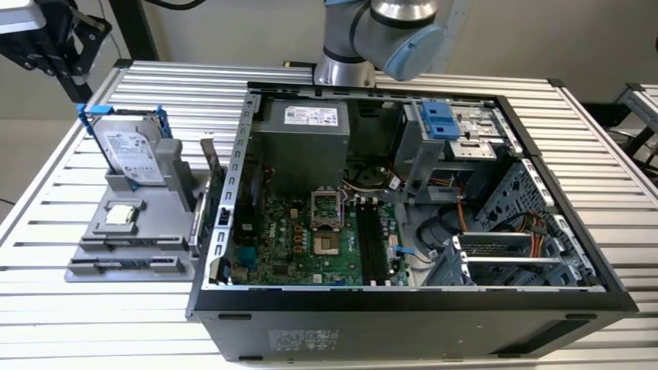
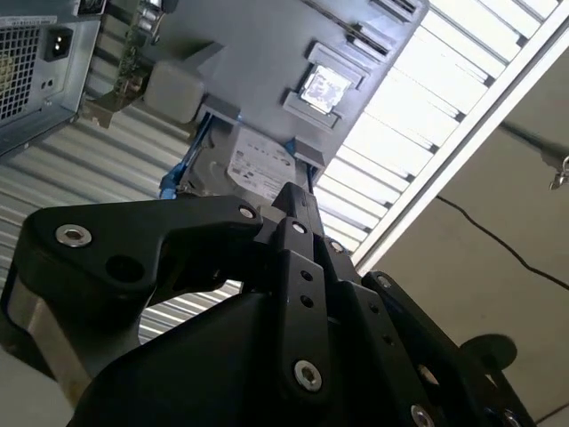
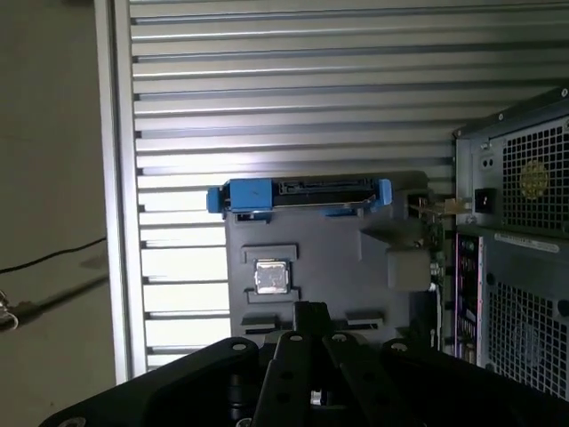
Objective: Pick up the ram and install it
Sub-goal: 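Reach for the ram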
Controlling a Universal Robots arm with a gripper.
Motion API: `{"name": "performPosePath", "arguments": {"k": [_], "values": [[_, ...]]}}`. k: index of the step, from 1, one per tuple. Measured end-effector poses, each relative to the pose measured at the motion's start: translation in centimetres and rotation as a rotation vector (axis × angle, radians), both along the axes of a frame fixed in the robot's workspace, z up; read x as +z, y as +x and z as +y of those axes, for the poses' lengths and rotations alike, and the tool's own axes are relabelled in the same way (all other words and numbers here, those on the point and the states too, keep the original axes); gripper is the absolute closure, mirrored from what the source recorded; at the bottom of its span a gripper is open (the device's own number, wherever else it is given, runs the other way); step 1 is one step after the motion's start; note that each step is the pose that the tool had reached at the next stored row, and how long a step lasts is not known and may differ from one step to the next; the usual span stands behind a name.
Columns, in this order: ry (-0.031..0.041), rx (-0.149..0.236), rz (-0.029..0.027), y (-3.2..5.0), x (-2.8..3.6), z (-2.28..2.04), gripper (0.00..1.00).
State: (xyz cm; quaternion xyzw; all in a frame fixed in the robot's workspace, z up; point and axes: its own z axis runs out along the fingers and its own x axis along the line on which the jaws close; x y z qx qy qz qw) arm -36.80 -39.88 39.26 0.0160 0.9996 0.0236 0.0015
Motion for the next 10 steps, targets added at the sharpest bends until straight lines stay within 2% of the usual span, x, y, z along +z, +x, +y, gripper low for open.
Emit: {"name": "performPosePath", "arguments": {"k": [3,7,10], "values": [[0.0000,0.026,0.0000,-0.14,0.00,0.00,1.00],[0.0000,0.027,-0.0001,-0.15,-0.01,-0.01,1.00],[0.0000,0.027,0.0001,-0.15,-0.02,-0.28,1.00]]}}
